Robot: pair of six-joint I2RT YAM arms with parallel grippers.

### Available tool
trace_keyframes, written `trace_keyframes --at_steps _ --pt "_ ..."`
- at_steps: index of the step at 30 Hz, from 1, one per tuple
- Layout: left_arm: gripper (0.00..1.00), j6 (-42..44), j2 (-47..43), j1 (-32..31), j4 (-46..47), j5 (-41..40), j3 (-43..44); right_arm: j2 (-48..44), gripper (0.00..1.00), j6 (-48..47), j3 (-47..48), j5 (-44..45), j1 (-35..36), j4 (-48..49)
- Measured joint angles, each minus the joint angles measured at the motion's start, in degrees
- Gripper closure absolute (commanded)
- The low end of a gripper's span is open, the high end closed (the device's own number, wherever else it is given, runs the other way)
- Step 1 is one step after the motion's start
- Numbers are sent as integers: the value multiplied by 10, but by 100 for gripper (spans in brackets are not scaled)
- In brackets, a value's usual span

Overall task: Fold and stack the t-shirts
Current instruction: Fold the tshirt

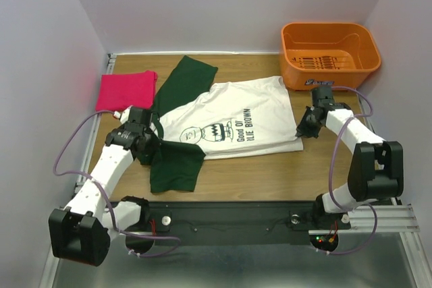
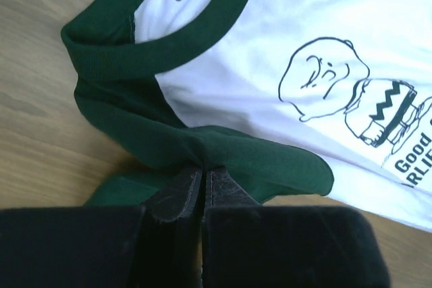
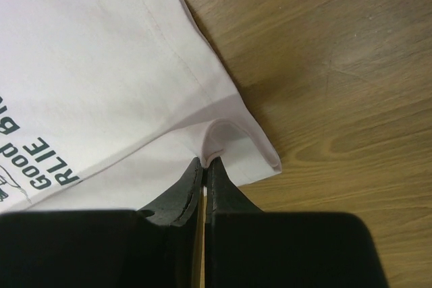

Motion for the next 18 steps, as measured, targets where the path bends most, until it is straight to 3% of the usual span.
trace_keyframes --at_steps 18 --pt "100 63 97 34 102 13 -16 52 99 -4 5 0 0 27"
